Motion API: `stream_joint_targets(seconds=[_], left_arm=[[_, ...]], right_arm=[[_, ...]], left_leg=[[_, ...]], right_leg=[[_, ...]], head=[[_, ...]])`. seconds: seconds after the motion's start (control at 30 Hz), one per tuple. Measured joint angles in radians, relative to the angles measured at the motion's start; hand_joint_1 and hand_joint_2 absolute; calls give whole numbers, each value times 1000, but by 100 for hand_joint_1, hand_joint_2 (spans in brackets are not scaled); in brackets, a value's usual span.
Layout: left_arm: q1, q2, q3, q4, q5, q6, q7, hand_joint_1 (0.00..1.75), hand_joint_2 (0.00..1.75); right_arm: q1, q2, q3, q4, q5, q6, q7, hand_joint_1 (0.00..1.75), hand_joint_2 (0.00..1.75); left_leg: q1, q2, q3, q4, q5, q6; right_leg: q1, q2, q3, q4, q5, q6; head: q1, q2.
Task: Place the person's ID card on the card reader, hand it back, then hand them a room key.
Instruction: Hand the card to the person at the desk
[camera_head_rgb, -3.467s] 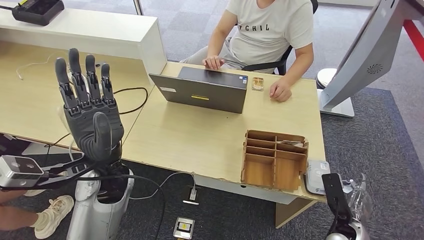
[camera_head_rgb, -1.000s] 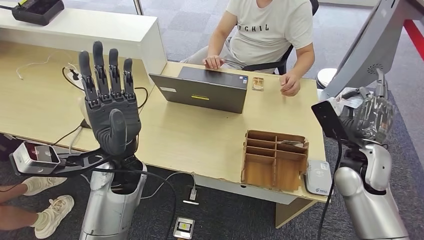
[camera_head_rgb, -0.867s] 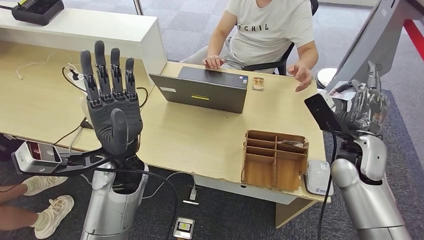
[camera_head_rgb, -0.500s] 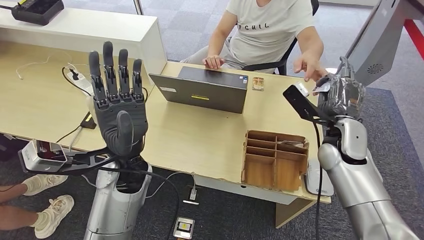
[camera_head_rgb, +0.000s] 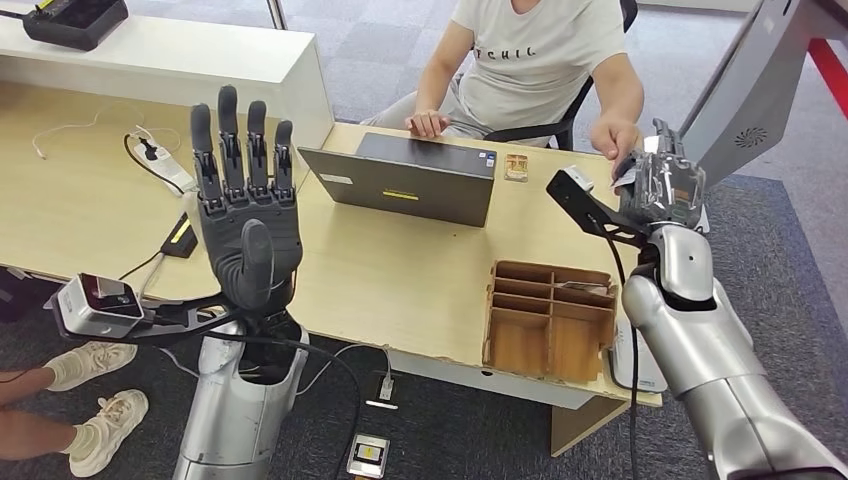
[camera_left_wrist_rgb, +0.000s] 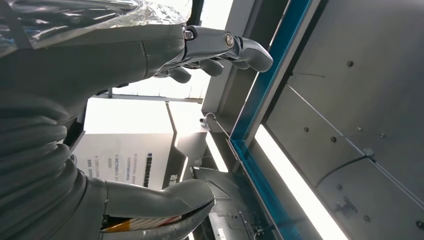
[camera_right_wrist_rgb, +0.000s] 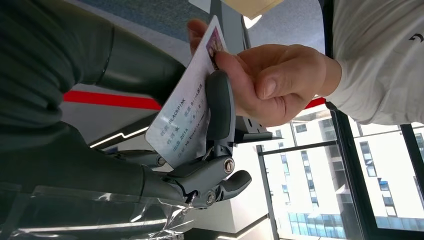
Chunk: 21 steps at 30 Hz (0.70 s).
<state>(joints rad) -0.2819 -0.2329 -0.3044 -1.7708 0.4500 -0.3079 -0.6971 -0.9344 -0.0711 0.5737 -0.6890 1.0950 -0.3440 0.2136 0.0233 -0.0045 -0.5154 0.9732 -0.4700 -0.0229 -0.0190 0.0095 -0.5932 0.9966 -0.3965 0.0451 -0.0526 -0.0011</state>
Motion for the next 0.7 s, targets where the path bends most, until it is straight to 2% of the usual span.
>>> stream_joint_targets(seconds=[0.07,0.27,0.43,0.7], left_arm=[[0,-1,2,3,0,-2,0,0,175],[0,-1,8,9,-2,-3,0,0,175],[1,-1,12,10,-4,2,0,0,175],[2,2,18,10,-12,49,0,0,175]], right_arm=[[-1,3,6,17,0,-4,1,0,175],[-1,4,19,52,-17,-14,-2,0,175],[-1,3,24,57,-78,-65,-38,0,175],[35,-17,23,-57,-149,-94,-78,0,175]], left_leg=[[0,0,0,0,0,0],[0,0,0,0,0,0],[0,0,0,0,0,0],[0,0,0,0,0,0]], right_leg=[[0,0,0,0,0,0],[0,0,0,0,0,0],[0,0,0,0,0,0],[0,0,0,0,0,0]], head=[[0,0],[0,0],[0,0],[0,0]])
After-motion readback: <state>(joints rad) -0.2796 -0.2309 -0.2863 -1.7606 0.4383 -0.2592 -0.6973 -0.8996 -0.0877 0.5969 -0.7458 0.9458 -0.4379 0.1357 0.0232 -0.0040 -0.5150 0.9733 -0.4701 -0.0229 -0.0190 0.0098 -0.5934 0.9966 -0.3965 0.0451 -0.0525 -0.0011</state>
